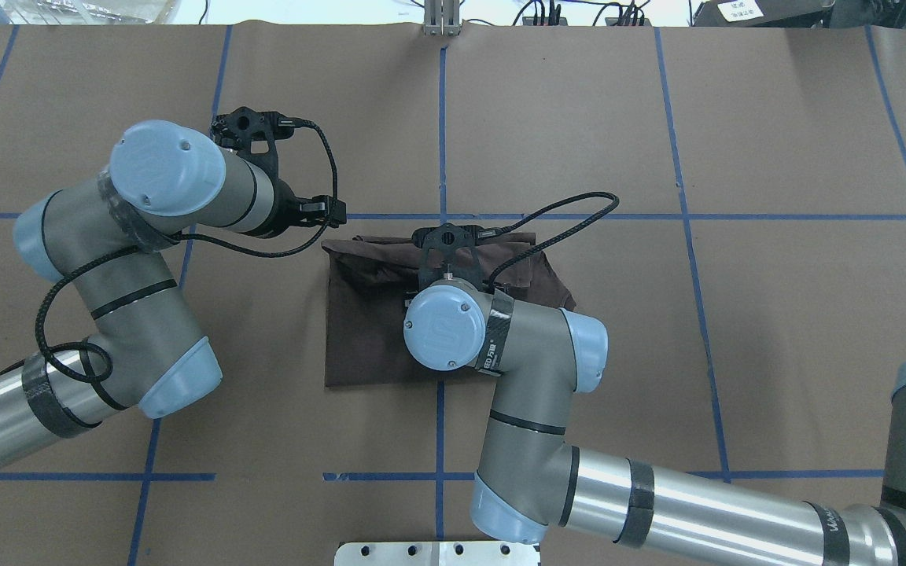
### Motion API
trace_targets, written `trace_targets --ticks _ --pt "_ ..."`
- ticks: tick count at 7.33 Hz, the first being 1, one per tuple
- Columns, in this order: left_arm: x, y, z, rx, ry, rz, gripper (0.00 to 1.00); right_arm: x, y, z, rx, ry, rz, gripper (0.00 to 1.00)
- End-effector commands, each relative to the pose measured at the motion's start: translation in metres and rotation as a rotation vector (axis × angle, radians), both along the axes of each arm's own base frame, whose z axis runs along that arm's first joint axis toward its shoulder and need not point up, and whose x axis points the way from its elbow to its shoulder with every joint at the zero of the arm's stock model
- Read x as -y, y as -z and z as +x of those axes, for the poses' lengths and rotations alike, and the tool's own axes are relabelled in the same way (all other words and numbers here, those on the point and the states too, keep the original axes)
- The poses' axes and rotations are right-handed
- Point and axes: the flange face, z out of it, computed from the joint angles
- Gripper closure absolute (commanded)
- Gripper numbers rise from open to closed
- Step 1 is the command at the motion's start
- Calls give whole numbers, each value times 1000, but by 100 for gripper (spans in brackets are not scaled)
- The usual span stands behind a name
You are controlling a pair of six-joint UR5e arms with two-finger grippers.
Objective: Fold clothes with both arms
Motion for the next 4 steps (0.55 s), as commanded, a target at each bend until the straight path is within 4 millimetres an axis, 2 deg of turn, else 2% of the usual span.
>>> trace_targets --ticks 1,3,4 --pt "-1 2 -1 -4 2 0 0 8 -9 -5 -43 -13 27 0" --pt "-1 1 -1 -4 2 0 0 43 -3 10 -52 -49 37 0" --pt "-2 3 -2 -8 2 2 0 69 4 12 -63 -80 33 0"
